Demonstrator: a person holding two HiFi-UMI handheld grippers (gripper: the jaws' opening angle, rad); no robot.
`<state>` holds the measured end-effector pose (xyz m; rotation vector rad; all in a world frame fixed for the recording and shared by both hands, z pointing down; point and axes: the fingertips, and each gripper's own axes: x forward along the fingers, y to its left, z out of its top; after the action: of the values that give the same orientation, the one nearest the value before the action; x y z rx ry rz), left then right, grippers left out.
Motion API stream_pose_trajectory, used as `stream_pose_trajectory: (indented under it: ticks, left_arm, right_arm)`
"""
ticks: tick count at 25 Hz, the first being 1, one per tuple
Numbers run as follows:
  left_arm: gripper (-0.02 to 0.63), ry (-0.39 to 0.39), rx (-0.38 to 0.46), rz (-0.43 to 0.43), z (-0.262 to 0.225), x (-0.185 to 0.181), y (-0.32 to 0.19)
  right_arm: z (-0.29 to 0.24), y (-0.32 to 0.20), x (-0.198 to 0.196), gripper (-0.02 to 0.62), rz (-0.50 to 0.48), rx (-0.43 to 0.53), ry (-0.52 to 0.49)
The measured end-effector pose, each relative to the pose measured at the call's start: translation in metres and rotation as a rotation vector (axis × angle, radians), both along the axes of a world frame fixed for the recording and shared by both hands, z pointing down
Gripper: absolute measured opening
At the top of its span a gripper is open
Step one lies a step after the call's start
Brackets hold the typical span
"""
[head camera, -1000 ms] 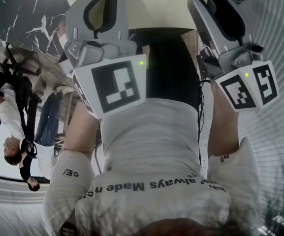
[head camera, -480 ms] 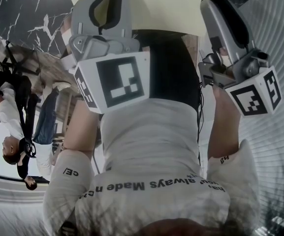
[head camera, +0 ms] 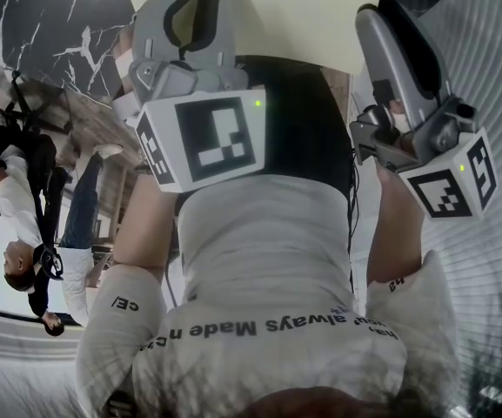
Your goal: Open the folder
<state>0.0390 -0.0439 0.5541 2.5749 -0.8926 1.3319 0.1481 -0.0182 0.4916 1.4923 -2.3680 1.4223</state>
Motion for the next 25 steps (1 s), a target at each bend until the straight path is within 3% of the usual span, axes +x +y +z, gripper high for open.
stream_pose_trajectory:
  ticks: [7, 12, 16, 25]
  left_arm:
    - [-0.002, 0.036, -0.022, -0.015, -0.002, 0.000, -0.001]
    - [0.000, 0.106, -0.090, -0.051, -0.007, -0.003, -0.003]
    - [0.000, 0.112, -0.081, -0.056, -0.015, -0.004, -0.005]
    - [0.002, 0.141, -0.057, -0.095, -0.039, -0.020, -0.011]
  right_arm:
    - [-0.006, 0.004, 0.001, 0.115, 0.013, -0.006, -0.008]
    - [-0.014, 0.005, -0.002, 0.118, 0.013, 0.004, -0.036]
    - [-0.034, -0.001, -0.010, 0.097, 0.007, 0.056, -0.099]
    - [-0.062, -0.007, -0.020, 0.097, -0.017, 0.100, -0.125]
